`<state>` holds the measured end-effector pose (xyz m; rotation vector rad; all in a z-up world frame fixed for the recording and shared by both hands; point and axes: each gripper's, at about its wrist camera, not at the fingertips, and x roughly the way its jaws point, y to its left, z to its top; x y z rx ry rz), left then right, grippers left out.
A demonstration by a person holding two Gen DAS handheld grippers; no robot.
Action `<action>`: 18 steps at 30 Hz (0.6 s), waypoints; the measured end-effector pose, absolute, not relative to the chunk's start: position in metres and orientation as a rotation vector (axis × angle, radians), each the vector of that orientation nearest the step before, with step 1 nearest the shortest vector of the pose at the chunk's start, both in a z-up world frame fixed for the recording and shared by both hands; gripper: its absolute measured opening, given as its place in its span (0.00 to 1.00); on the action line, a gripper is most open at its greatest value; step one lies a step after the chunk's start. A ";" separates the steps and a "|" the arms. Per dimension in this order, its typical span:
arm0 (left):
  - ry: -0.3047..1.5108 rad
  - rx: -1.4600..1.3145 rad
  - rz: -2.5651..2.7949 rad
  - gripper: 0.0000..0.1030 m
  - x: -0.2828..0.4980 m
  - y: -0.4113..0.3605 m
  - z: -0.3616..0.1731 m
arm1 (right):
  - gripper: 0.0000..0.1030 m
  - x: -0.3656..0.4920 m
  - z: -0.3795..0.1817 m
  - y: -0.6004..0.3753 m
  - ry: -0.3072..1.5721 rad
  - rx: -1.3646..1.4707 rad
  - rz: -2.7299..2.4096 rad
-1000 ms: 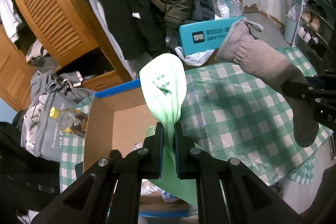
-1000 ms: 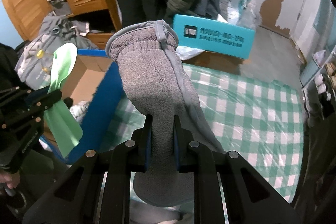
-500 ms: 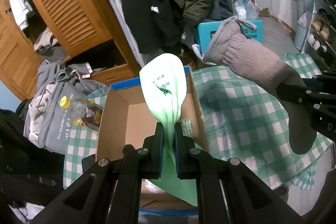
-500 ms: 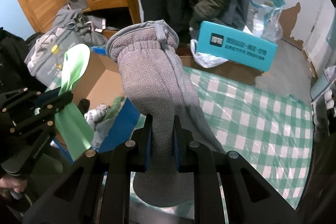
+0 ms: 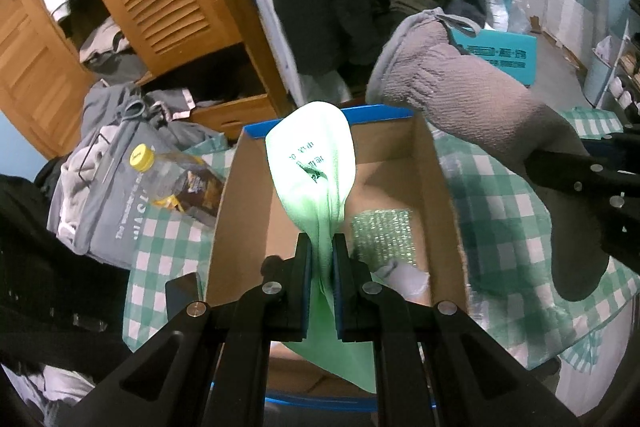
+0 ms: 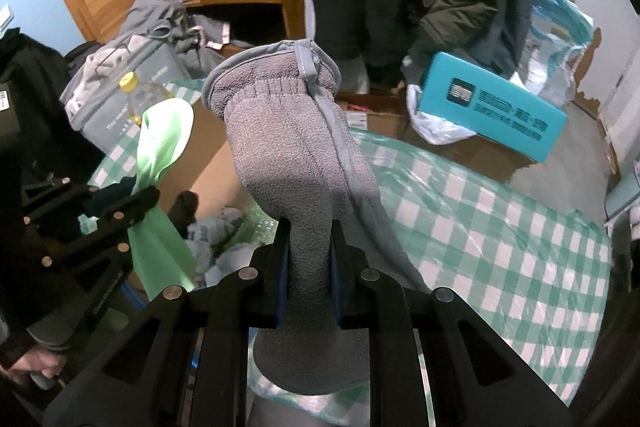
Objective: Organize soft objects
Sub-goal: 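Carry the grey mitten with right gripper while left gripper carries the green pad to the box, then lower both held items into the cardboard box and open both grippers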
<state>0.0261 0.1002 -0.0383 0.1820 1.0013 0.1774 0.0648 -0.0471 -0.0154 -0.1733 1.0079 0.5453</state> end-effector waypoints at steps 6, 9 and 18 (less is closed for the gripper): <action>1.016 0.157 0.207 0.09 0.029 0.119 -0.044 | 0.14 0.070 -0.020 -0.018 1.017 -0.204 0.580; 1.027 0.144 0.223 0.09 0.030 0.128 -0.048 | 0.14 0.072 -0.025 -0.004 1.028 -0.215 0.594; 1.059 0.112 0.250 0.09 0.035 0.146 -0.062 | 0.14 0.079 -0.038 0.030 1.065 -0.234 0.638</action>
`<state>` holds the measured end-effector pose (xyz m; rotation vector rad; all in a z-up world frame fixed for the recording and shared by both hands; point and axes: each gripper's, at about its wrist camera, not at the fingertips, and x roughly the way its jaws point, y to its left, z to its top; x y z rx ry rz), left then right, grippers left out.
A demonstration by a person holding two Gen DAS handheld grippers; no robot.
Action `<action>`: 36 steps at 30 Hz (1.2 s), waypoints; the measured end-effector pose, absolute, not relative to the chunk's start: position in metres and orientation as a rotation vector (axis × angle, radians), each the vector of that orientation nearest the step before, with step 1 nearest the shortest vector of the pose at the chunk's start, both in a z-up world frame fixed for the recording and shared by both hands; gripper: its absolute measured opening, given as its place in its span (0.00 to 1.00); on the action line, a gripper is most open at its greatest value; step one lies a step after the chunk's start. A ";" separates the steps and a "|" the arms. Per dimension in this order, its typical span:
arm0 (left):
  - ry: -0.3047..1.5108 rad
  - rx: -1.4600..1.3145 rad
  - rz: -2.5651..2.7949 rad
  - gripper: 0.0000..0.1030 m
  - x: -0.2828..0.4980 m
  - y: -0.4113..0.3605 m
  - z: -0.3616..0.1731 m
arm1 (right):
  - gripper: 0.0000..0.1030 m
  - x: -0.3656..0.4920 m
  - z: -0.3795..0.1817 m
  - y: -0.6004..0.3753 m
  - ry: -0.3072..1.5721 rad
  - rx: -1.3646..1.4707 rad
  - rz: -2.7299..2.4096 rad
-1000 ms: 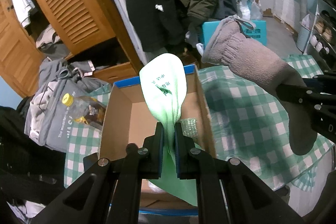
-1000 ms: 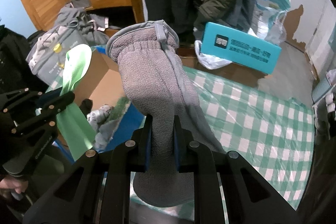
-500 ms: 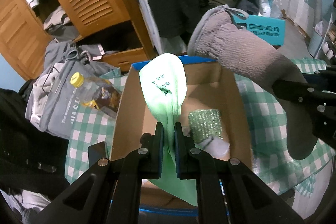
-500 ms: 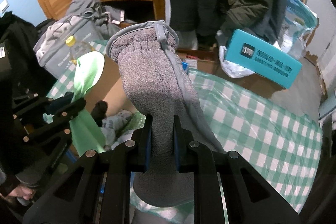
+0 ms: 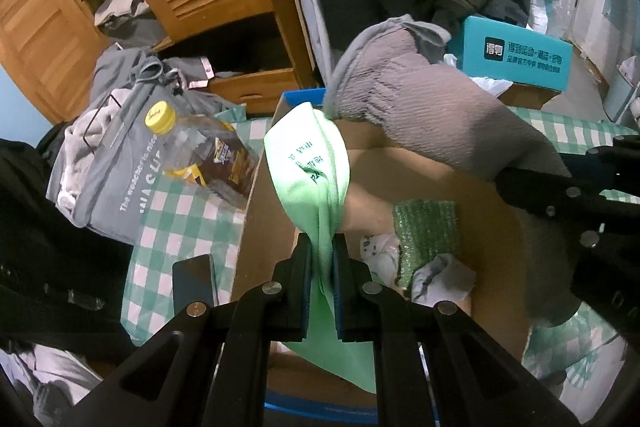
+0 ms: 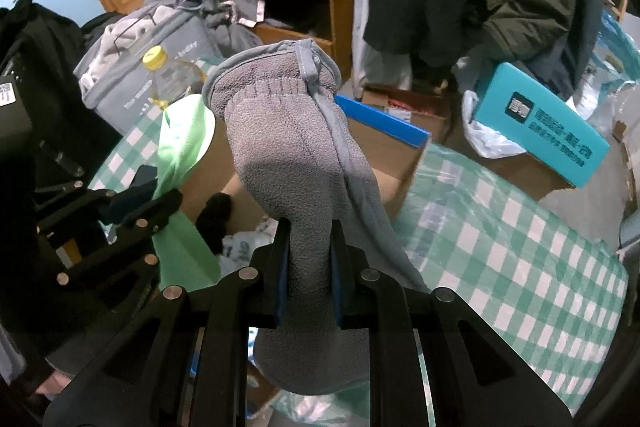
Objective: Organize soft objects
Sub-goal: 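Lower both held items into the cardboard box and open both grippers, then withdraw both open grippers upward from the box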
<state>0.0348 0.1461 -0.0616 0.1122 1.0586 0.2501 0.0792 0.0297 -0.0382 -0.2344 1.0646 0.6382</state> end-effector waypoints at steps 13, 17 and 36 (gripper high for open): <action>1.067 0.088 0.285 0.37 0.034 0.157 -0.061 | 0.28 0.081 -0.048 0.046 1.075 -0.254 0.657; 1.062 0.099 0.289 0.50 0.032 0.156 -0.058 | 0.48 0.083 -0.043 0.038 1.065 -0.230 0.629; 0.939 0.166 0.222 0.84 0.008 0.115 -0.008 | 0.63 0.065 0.007 -0.036 0.983 -0.151 0.475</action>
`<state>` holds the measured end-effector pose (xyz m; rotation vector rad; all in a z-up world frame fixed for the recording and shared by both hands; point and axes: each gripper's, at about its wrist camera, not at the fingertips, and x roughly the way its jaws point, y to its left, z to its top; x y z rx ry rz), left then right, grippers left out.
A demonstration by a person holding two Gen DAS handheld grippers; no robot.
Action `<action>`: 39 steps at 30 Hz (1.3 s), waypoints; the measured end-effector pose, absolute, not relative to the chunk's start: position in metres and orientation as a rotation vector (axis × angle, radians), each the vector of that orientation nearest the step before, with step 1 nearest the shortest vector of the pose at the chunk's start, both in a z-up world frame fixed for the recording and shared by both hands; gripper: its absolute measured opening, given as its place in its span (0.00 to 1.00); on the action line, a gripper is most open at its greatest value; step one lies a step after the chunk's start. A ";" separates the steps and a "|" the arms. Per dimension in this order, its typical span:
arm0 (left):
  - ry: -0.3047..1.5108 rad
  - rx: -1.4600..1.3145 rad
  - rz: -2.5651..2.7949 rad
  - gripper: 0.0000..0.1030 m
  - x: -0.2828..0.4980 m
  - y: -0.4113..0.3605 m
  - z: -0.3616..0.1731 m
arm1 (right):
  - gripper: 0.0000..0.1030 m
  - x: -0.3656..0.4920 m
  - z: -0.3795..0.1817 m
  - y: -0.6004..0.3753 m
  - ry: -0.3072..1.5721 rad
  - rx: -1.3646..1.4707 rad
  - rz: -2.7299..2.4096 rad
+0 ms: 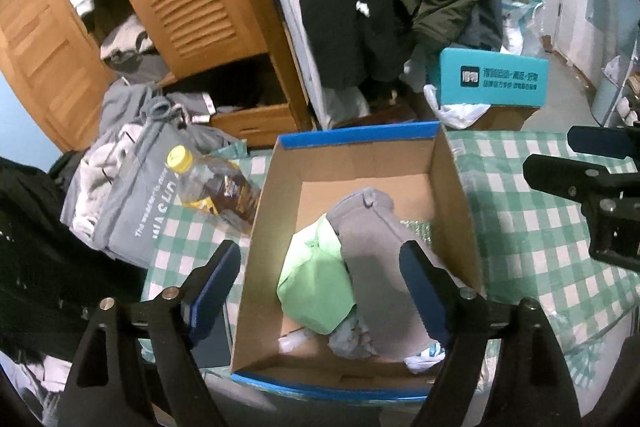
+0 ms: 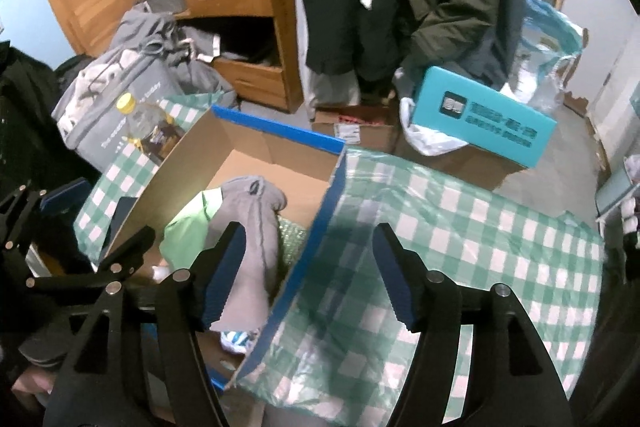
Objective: Organize soft objects
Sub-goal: 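Withdraw both open grippers upward from the box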
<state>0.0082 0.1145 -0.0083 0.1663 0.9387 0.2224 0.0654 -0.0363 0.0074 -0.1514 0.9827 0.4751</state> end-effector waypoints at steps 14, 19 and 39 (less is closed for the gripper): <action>0.876 0.156 0.151 0.89 -0.006 0.089 0.016 | 0.64 0.048 0.022 -0.081 0.956 -0.125 0.388; 0.874 0.158 0.156 0.94 -0.008 0.086 0.017 | 0.64 0.039 0.025 -0.090 0.943 -0.154 0.384; 0.905 0.161 0.127 0.99 -0.007 0.064 0.016 | 0.64 0.023 0.032 -0.129 0.904 -0.090 0.361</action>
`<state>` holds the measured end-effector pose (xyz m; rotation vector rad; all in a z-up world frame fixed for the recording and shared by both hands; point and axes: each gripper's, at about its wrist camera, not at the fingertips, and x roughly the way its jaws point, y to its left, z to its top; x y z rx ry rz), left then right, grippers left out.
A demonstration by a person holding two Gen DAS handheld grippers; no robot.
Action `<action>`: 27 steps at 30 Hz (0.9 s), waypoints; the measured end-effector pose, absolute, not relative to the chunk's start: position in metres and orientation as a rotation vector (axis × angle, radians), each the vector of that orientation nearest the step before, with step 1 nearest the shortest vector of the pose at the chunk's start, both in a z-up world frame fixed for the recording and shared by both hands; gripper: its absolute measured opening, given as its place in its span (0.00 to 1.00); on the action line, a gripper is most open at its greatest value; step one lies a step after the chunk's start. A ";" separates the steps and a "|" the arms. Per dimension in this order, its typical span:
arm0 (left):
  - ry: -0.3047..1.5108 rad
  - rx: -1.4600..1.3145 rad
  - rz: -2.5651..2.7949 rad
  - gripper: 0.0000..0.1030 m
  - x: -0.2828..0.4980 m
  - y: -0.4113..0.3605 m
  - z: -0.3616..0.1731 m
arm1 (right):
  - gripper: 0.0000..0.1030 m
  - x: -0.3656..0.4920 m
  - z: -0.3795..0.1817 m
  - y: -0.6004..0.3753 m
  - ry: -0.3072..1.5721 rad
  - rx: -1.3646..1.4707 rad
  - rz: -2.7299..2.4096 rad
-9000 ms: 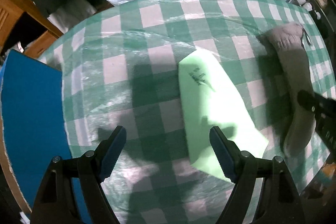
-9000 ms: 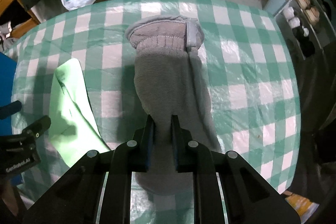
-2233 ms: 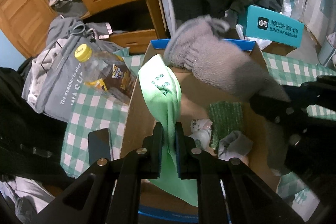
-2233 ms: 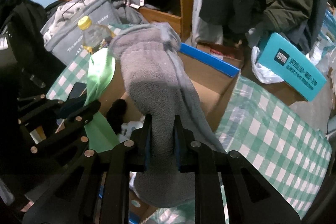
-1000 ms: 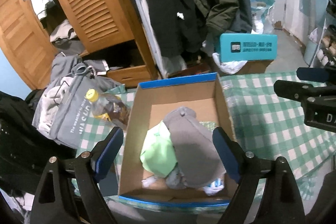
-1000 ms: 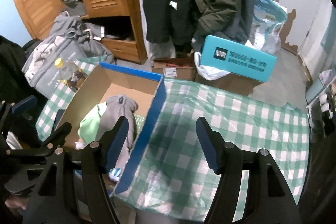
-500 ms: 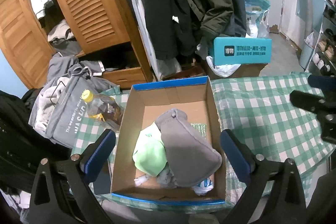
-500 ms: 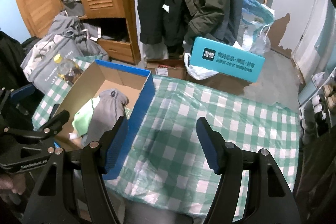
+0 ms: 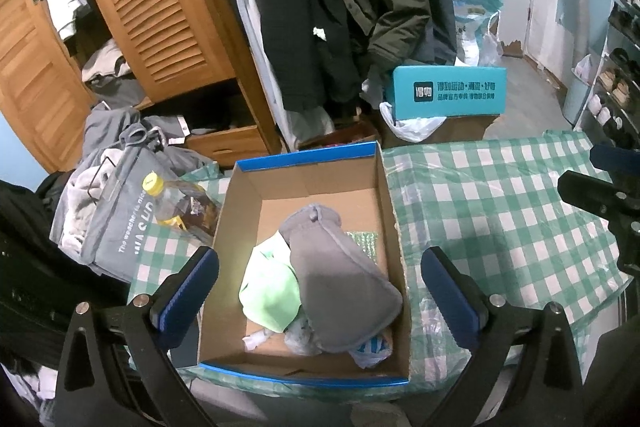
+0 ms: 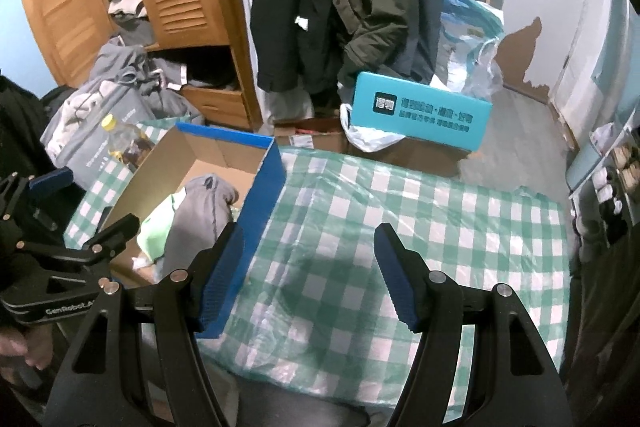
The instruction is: Organize soft objects
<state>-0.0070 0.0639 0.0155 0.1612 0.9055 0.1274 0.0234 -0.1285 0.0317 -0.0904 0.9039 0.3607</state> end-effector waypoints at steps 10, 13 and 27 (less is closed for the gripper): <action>0.970 0.191 0.139 0.99 -0.001 0.054 0.002 | 0.65 0.027 0.018 -0.140 0.933 -0.071 0.332; 0.965 0.199 0.132 0.99 -0.002 0.051 0.004 | 0.65 0.025 0.018 -0.142 0.932 -0.071 0.330; 0.961 0.205 0.122 0.99 -0.003 0.044 0.007 | 0.65 0.019 0.021 -0.144 0.927 -0.077 0.337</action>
